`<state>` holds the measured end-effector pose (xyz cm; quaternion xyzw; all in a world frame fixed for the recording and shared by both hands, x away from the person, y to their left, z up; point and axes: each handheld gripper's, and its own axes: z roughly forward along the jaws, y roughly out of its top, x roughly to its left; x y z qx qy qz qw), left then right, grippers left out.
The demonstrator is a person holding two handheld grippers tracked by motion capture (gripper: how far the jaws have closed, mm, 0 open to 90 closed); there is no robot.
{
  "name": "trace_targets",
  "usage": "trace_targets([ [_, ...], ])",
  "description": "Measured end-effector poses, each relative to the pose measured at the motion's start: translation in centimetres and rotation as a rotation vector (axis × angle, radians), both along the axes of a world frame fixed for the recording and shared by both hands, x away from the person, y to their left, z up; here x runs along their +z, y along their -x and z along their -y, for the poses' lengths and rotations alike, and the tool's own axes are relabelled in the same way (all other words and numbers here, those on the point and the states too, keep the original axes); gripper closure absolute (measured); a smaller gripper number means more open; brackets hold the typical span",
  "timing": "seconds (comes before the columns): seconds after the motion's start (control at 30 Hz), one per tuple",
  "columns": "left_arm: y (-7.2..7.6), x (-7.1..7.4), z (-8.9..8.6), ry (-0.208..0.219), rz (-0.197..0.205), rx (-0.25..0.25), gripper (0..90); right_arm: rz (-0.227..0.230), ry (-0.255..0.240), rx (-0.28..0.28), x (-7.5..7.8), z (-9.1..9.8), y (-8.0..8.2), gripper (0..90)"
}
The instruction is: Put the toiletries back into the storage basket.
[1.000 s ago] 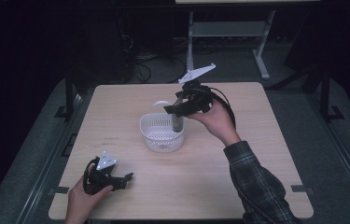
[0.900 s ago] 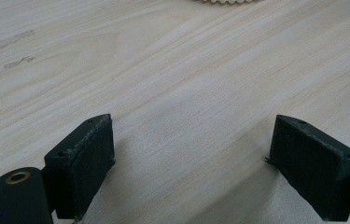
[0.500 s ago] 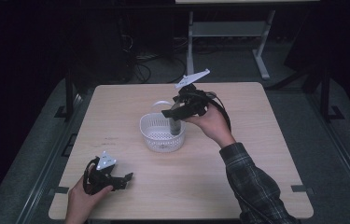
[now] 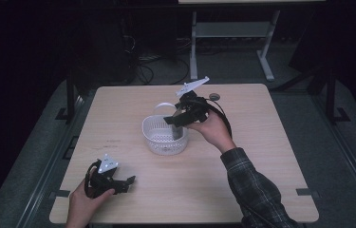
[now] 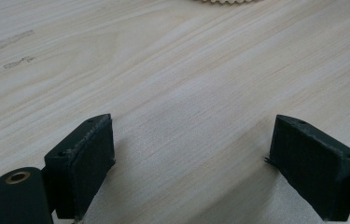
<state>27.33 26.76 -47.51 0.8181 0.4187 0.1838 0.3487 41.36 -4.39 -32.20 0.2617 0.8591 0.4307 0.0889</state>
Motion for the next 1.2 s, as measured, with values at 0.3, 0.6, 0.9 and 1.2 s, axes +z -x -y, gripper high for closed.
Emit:
trace_targets([
  [0.3,0.0,0.0,0.0,-0.002,-0.002,-0.001,12.8,-0.013,0.013,0.002,-1.3,-0.2,-0.1,29.8],
  [0.6,0.0,0.0,0.0,0.0,-0.003,0.0,12.8,-0.033,0.031,0.007,-2.8,-0.5,-0.1,29.8],
  [0.9,0.0,0.0,0.0,0.003,-0.002,0.001,12.8,-0.042,0.05,0.008,-3.5,-0.5,0.0,29.7],
  [1.2,0.0,0.0,0.0,0.001,-0.002,-0.001,12.8,-0.051,0.059,0.009,-4.1,-0.5,0.0,29.7],
])
